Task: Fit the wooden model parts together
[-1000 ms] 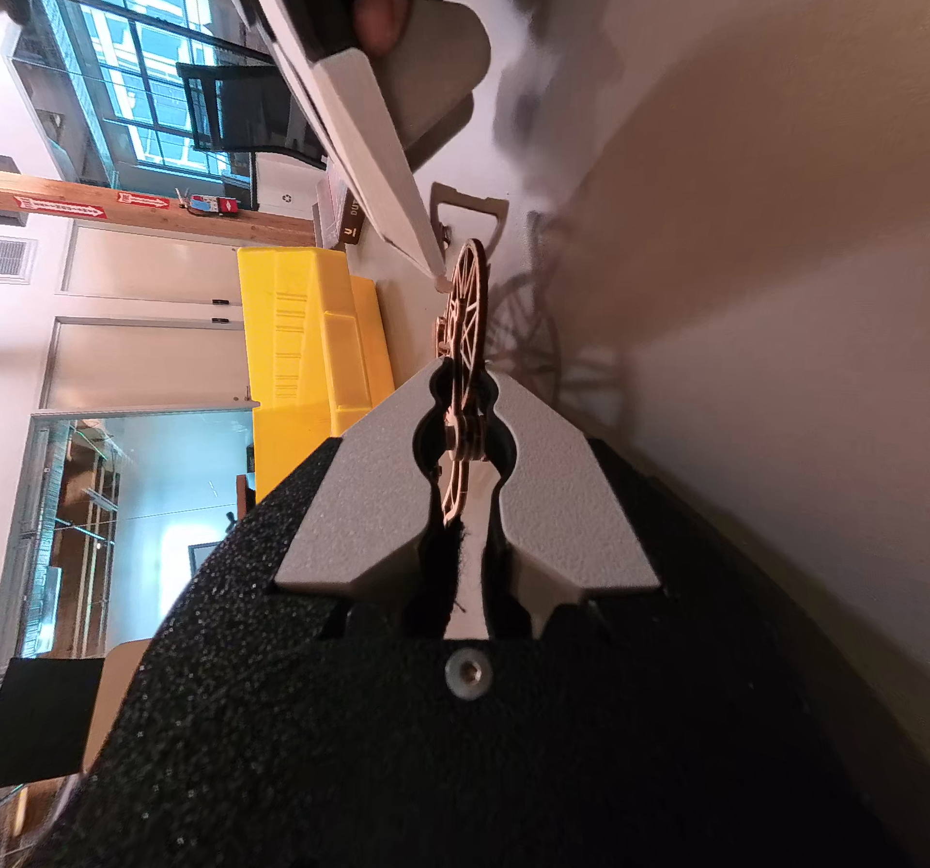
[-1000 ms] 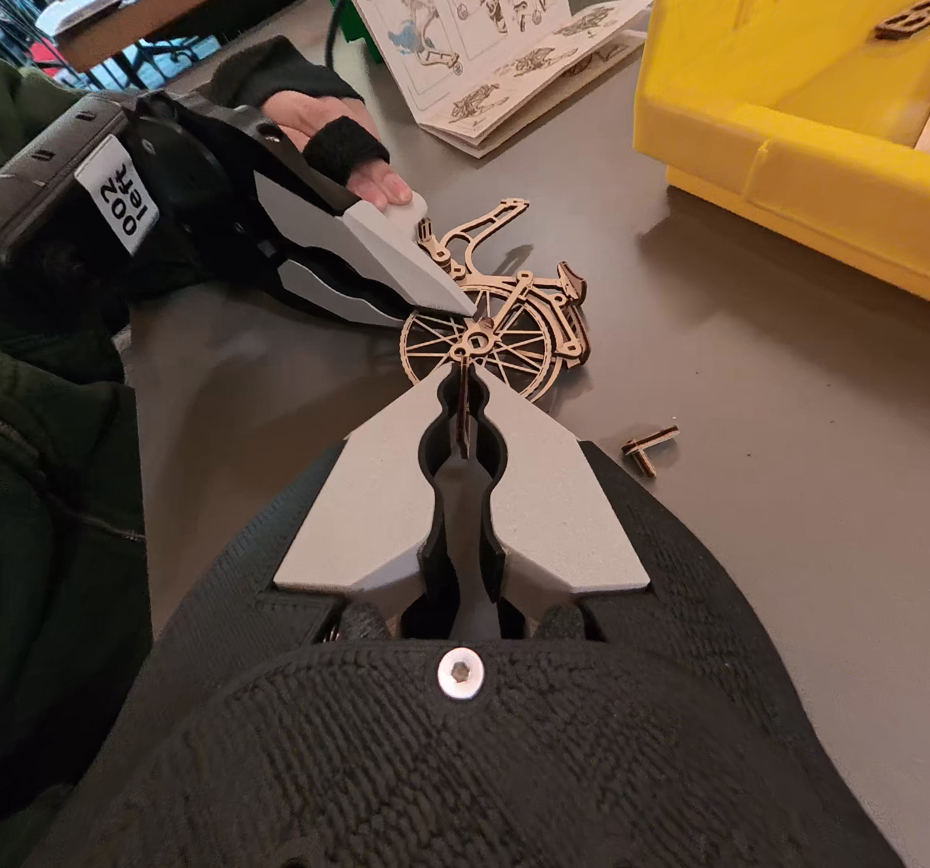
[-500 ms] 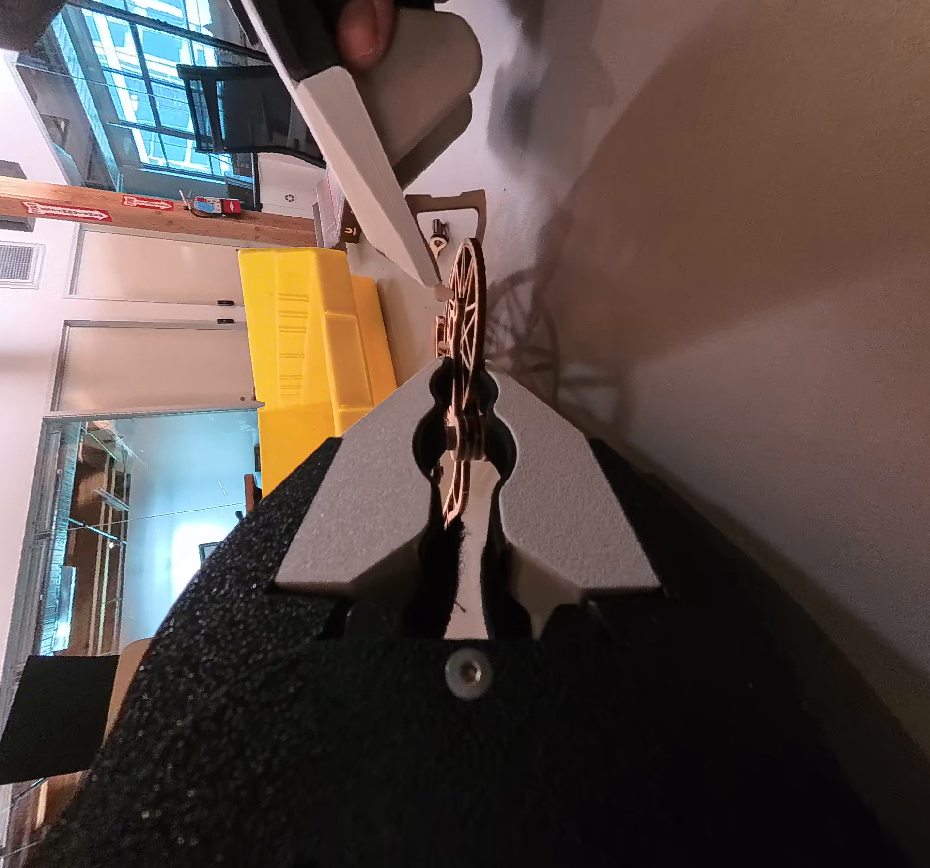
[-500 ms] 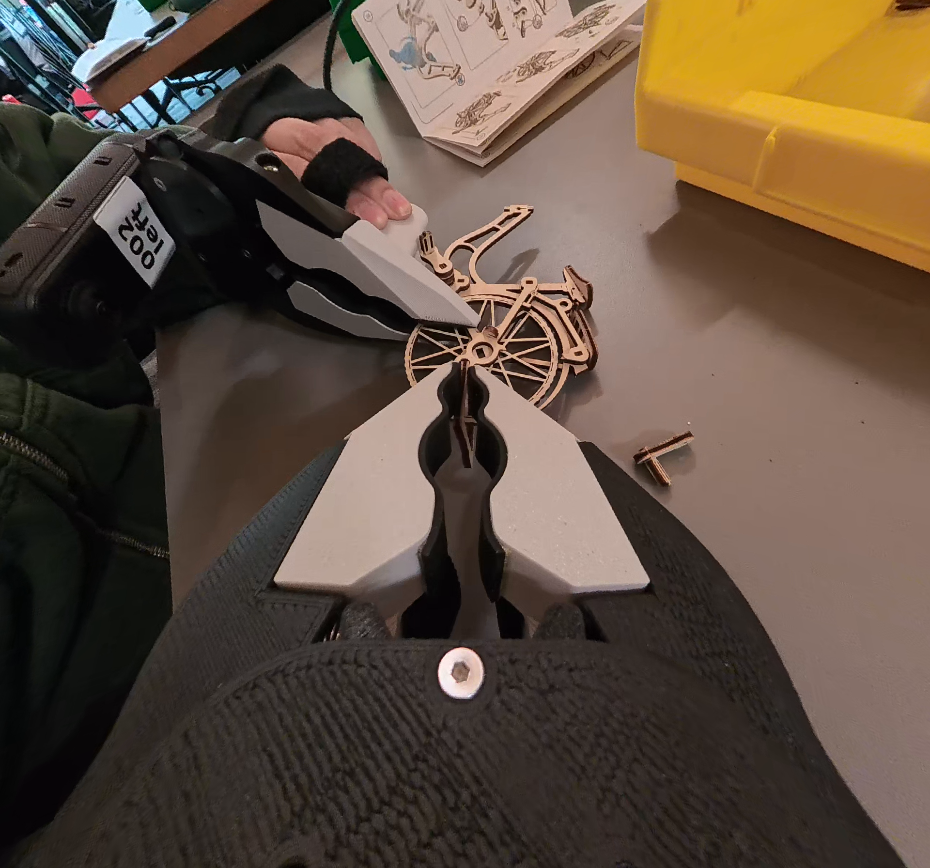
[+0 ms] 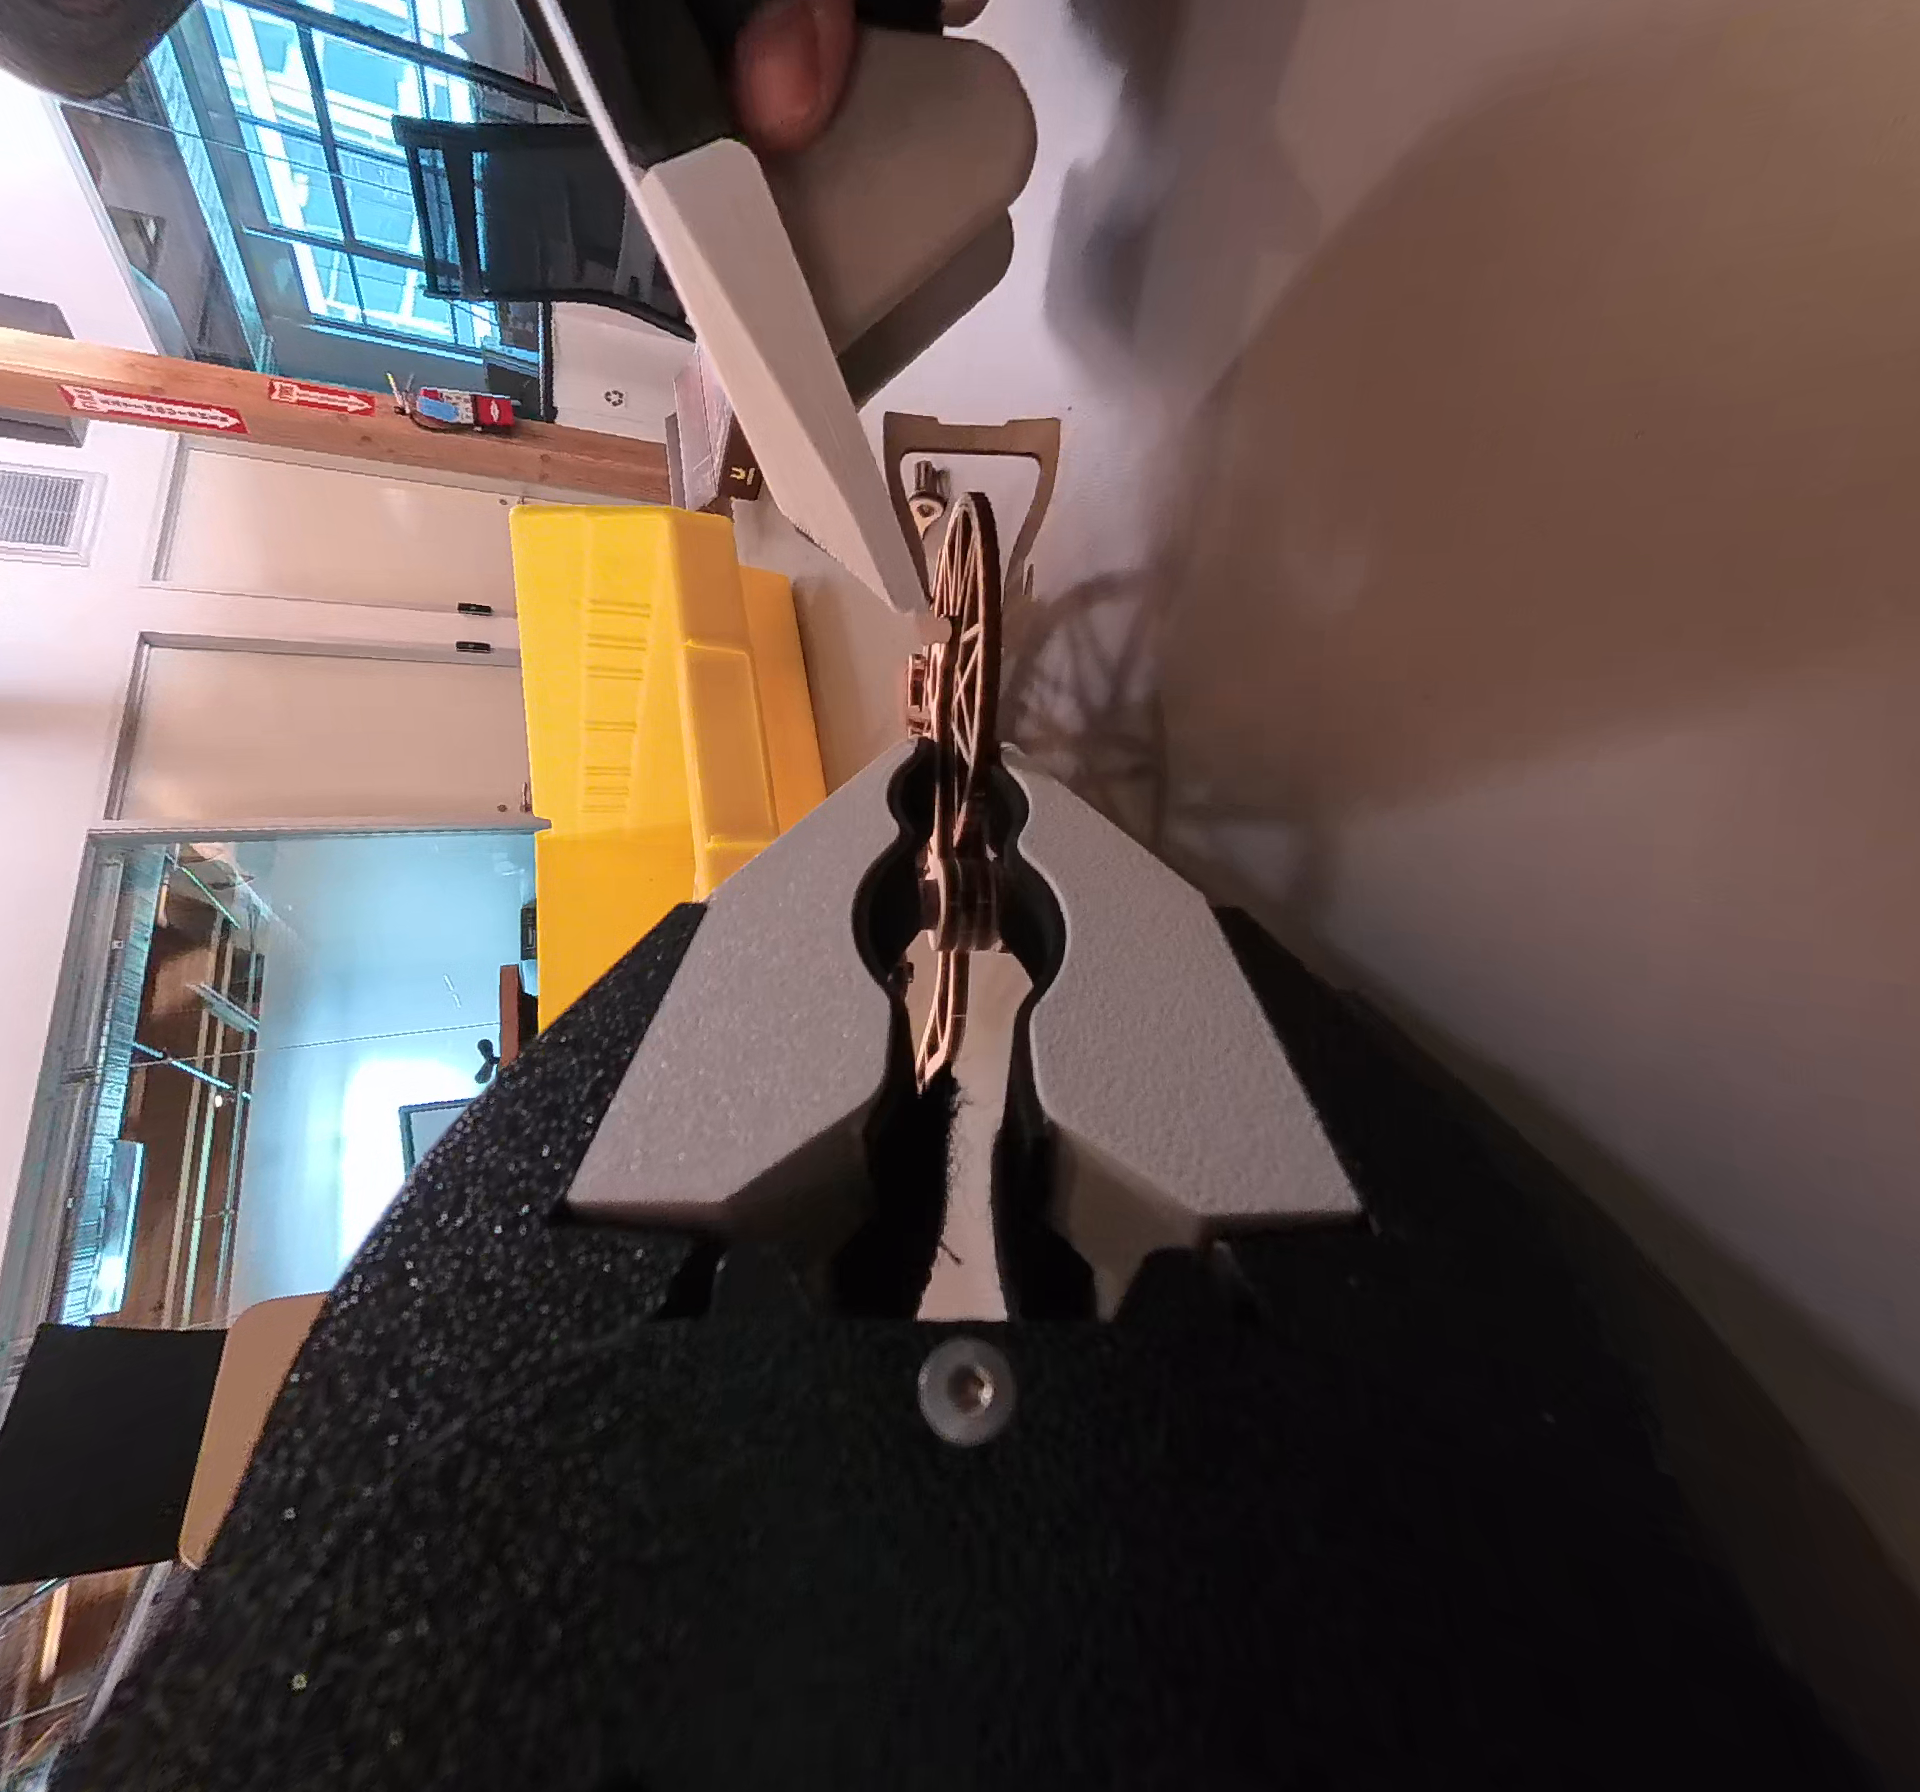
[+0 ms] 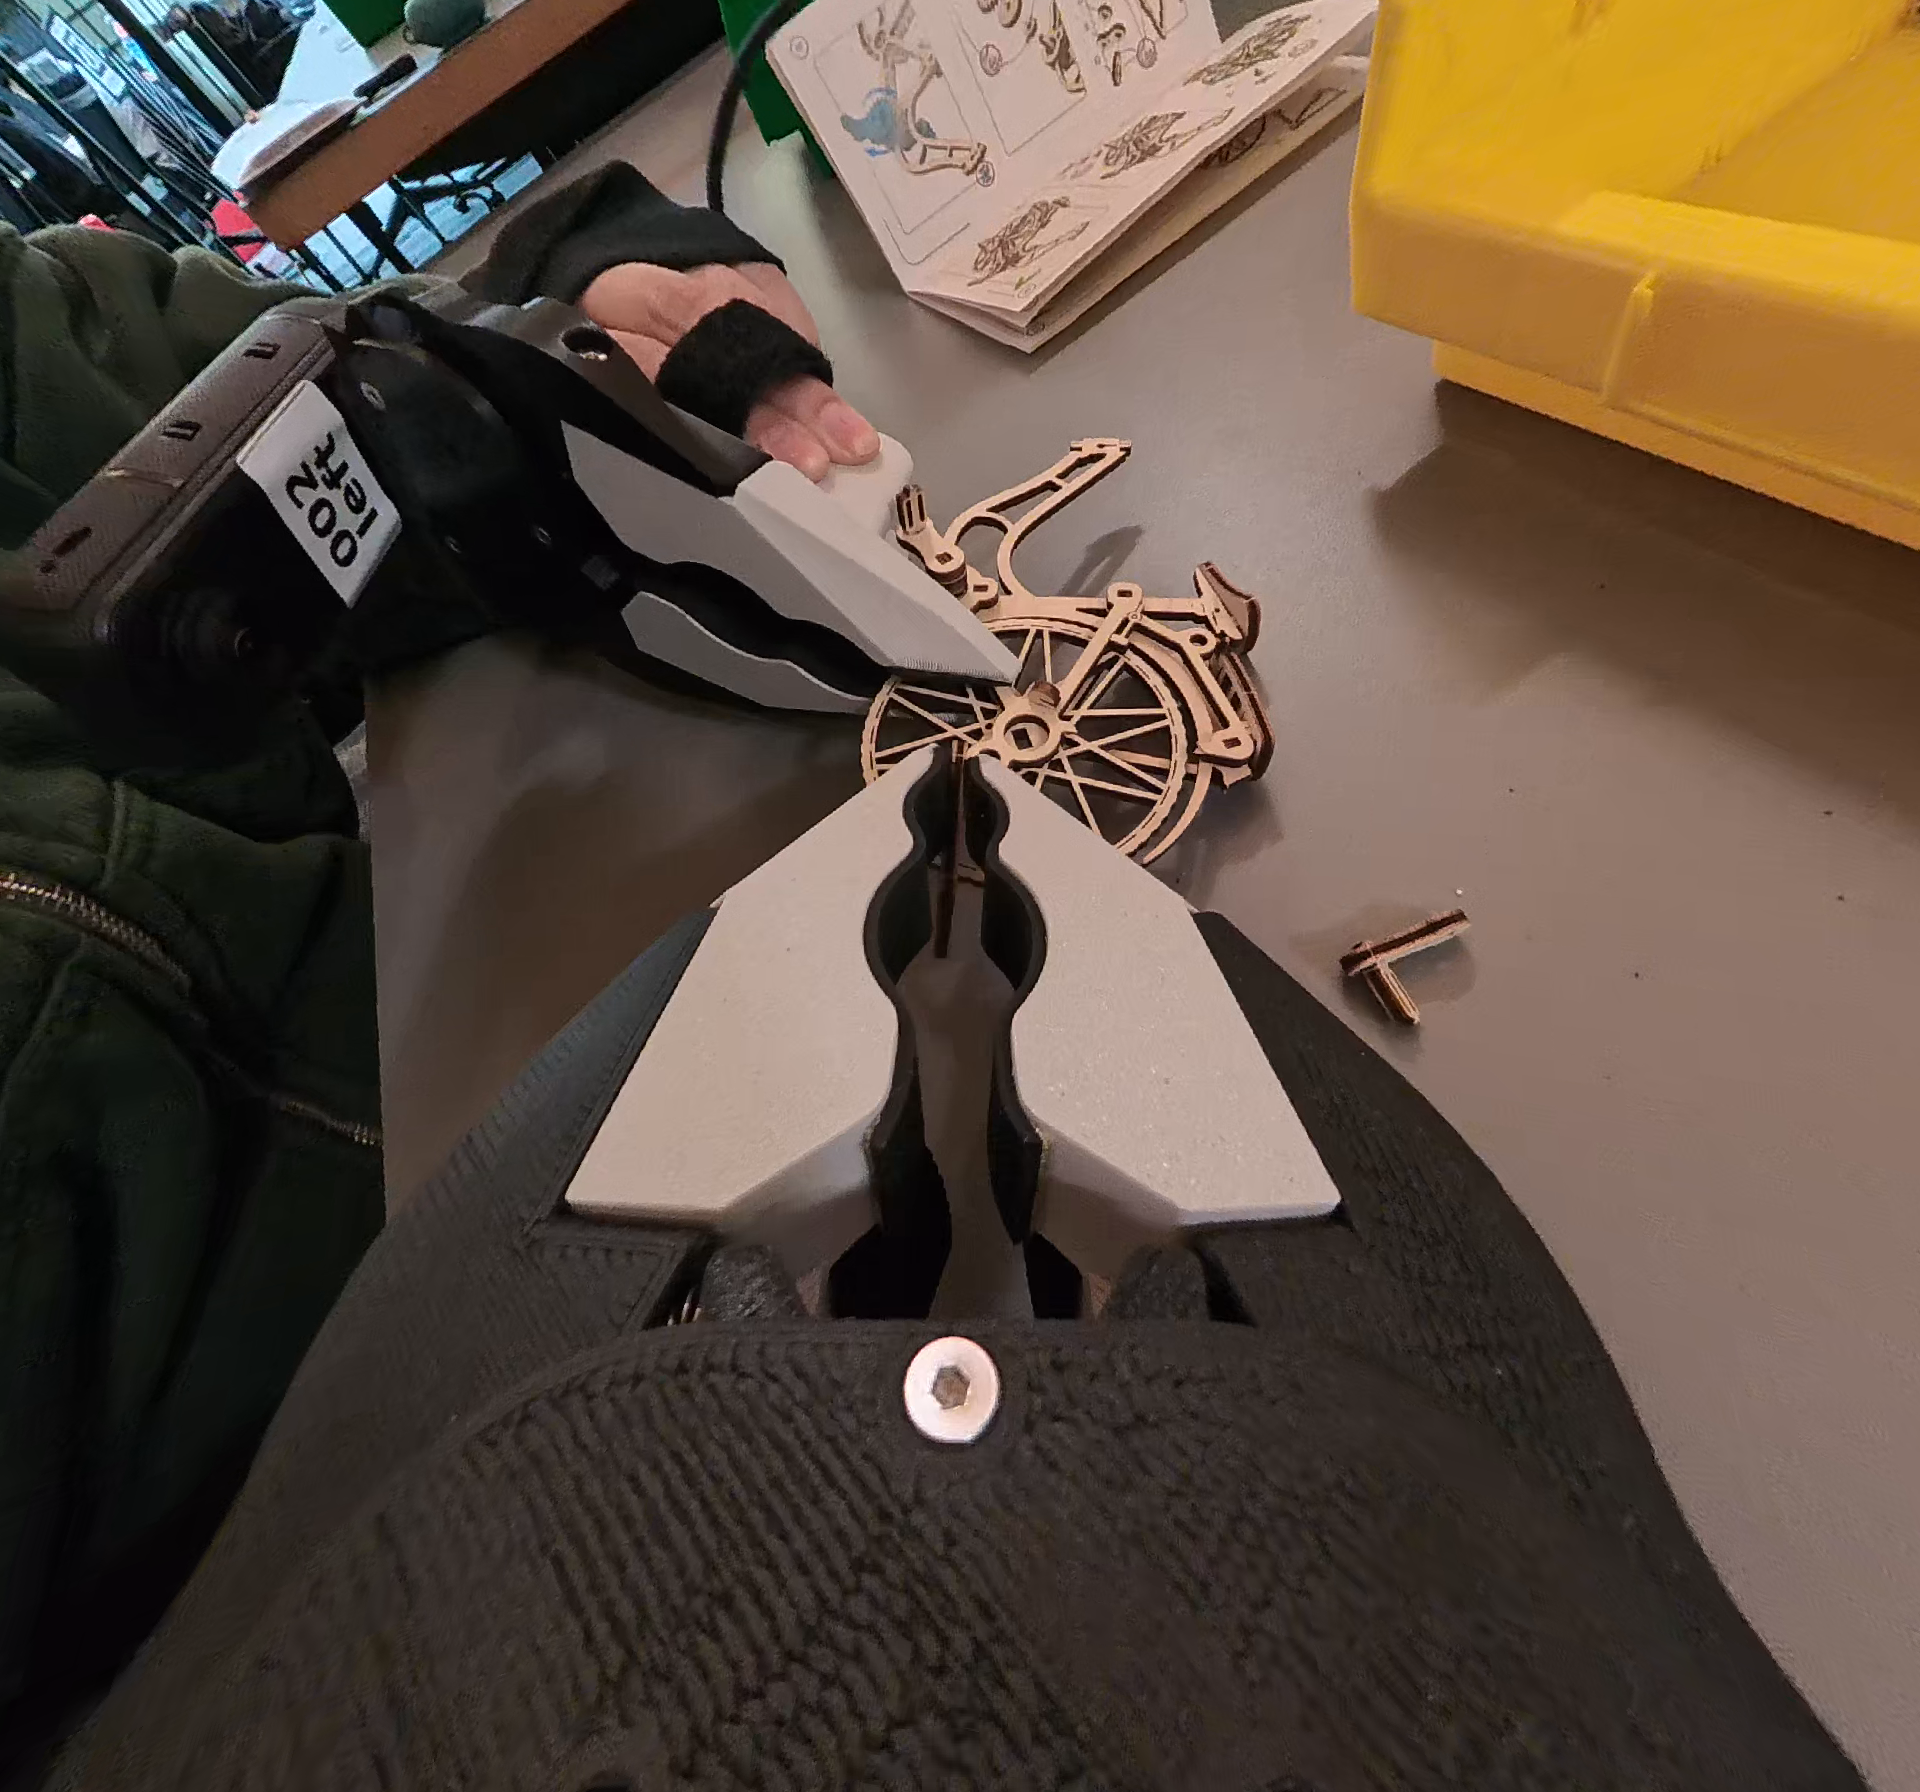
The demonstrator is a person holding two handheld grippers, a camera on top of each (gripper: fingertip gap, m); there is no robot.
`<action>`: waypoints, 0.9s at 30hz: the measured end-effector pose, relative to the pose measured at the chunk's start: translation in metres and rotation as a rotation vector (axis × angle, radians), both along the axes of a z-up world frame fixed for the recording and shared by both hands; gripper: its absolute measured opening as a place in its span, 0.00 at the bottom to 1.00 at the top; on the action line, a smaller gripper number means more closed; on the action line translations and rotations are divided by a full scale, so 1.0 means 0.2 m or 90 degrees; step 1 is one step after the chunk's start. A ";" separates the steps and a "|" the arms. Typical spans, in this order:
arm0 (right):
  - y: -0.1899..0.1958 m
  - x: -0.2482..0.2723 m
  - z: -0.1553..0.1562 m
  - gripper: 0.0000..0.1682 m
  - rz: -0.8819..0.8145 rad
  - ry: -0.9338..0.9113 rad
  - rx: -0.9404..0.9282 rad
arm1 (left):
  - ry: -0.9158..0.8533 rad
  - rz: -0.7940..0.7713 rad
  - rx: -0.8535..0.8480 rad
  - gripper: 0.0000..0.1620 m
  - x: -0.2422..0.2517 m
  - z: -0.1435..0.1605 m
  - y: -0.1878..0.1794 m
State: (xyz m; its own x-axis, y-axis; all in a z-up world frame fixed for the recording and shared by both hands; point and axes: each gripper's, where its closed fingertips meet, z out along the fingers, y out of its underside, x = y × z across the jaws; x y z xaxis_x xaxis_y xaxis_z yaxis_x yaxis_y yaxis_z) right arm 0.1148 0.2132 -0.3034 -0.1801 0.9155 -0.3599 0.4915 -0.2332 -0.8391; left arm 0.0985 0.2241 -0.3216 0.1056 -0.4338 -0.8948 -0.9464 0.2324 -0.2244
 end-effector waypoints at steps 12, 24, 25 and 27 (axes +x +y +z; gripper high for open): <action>0.00 0.01 0.00 0.00 -0.012 -0.002 -0.012 | -0.003 0.002 -0.009 0.04 -0.01 0.00 -0.01; 0.00 0.01 -0.02 0.00 -0.010 -0.012 0.014 | -0.039 0.013 -0.024 0.04 -0.02 0.00 -0.01; 0.00 0.01 -0.02 0.00 -0.013 -0.009 0.016 | -0.038 0.013 -0.022 0.04 -0.02 0.00 -0.01; 0.01 0.01 -0.01 0.00 -0.021 -0.007 0.023 | -0.033 0.012 -0.020 0.04 -0.01 0.00 -0.01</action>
State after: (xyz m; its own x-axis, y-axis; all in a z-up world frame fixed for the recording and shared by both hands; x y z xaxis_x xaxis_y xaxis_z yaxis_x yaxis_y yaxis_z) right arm 0.1159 0.2159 -0.3063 -0.1457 0.9334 -0.3280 0.4939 -0.2186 -0.8416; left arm 0.0960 0.2219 -0.3211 0.1605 -0.4595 -0.8736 -0.9373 0.2065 -0.2808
